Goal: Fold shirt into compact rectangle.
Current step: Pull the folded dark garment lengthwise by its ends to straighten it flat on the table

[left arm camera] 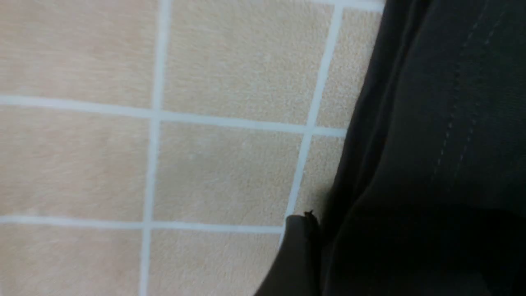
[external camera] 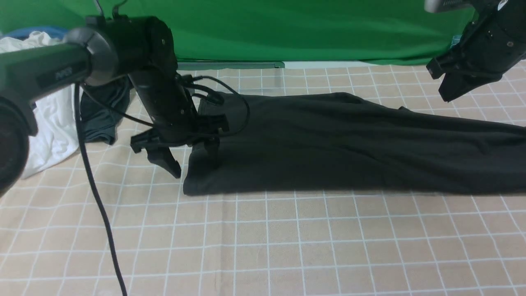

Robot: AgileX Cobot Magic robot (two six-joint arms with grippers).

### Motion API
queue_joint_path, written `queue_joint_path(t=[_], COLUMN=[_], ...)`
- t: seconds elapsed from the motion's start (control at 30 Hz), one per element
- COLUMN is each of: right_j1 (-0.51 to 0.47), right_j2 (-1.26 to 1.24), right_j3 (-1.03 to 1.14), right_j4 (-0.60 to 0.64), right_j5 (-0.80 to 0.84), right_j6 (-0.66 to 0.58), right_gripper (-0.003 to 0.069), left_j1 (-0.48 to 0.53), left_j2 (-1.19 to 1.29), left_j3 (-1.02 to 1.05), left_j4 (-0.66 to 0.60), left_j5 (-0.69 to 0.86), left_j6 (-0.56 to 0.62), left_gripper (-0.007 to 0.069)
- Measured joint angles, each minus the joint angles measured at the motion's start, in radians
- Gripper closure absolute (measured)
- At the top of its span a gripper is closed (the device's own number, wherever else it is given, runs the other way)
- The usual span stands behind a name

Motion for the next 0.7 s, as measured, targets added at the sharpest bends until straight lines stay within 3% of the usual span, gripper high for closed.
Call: queue_joint_path(t=[0.5, 0.6, 0.7], right_j1=[0.000, 0.000, 0.000], right_j2=[0.000, 0.000, 0.000], right_j3=[0.000, 0.000, 0.000], right_j4=[0.000, 0.000, 0.000], right_j5=[-0.005, -0.005, -0.005], right_j6=[0.003, 0.004, 0.004], right_gripper=[0.0636, 0.0636, 0.0636], left_j1=[0.001, 0.001, 0.001], left_j2=[0.033, 0.035, 0.035], left_j3=[-0.007, -0.008, -0.008], left_j4=[-0.088, -0.102, -0.123], left_j5=[-0.033, -0.045, -0.057], left_j6=[0.061, 0.073, 0.073], left_gripper=[0.0078, 0.0152, 0.0287])
